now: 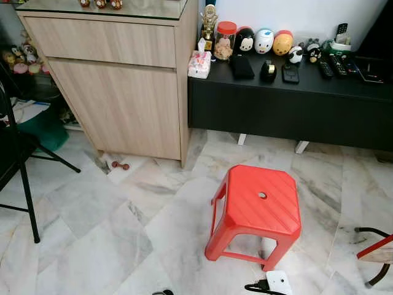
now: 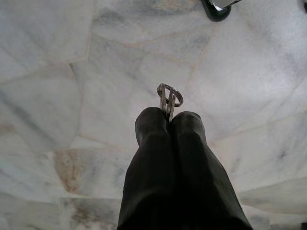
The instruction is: Hang keys on a hook
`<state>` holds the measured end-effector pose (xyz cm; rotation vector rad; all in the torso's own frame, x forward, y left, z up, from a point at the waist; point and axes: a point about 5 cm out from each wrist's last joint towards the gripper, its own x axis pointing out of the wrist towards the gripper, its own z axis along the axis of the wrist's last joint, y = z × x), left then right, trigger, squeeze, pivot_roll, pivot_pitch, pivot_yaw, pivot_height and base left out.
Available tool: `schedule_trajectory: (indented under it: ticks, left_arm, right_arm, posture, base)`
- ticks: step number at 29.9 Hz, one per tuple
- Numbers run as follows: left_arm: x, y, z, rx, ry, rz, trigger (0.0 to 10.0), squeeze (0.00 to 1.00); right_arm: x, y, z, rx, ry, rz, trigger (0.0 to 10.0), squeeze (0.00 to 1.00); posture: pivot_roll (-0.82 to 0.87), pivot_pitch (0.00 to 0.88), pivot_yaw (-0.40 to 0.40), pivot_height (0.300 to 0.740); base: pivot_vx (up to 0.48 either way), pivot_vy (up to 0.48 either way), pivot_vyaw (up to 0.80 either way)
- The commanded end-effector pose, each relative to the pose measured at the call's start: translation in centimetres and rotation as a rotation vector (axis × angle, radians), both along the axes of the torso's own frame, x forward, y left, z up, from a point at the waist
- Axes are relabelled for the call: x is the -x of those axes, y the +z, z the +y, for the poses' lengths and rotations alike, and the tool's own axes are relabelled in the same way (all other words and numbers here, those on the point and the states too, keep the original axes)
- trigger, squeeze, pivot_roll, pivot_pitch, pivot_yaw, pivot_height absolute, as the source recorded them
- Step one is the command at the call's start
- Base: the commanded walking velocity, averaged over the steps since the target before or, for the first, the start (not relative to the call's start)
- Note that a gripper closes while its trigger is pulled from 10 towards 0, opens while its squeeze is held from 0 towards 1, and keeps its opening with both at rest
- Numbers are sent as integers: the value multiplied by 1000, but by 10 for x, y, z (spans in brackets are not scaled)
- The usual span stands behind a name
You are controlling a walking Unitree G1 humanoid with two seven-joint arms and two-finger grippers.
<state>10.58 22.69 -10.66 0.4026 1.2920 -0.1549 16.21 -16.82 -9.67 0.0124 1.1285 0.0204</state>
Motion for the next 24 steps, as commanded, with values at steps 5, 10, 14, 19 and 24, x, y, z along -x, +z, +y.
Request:
schedule_trajectory:
  ticks: [5,10,14,19,24]
  left_arm:
    - [14,-4,-4,21,1,37,10000,0]
    - [15,-5,-5,21,-8,39,10000,0]
    - [15,-4,-4,17,-16,37,10000,0]
    - [14,-4,-3,16,-32,34,10000,0]
    - [14,-4,-3,19,-36,33,10000,0]
  right_arm:
    - [6,-3,0,3,-68,25,10000,0]
    - [11,-4,-13,2,-104,33,10000,0]
    - [21,-4,-31,13,-128,45,10000,0]
    - [34,-5,-52,23,-173,62,10000,0]
    - [38,-5,-56,24,-186,69,10000,0]
  posture:
    - [136,123,-60,740]
    - [133,109,-56,740]
    - [135,93,-50,740]
    - [137,85,-47,740]
    - [139,80,-48,740]
  base:
    - [0,0,0]
    - [0,-52,0]
    - [0,-300,0]
    - [0,-346,0]
    - [0,-361,0]
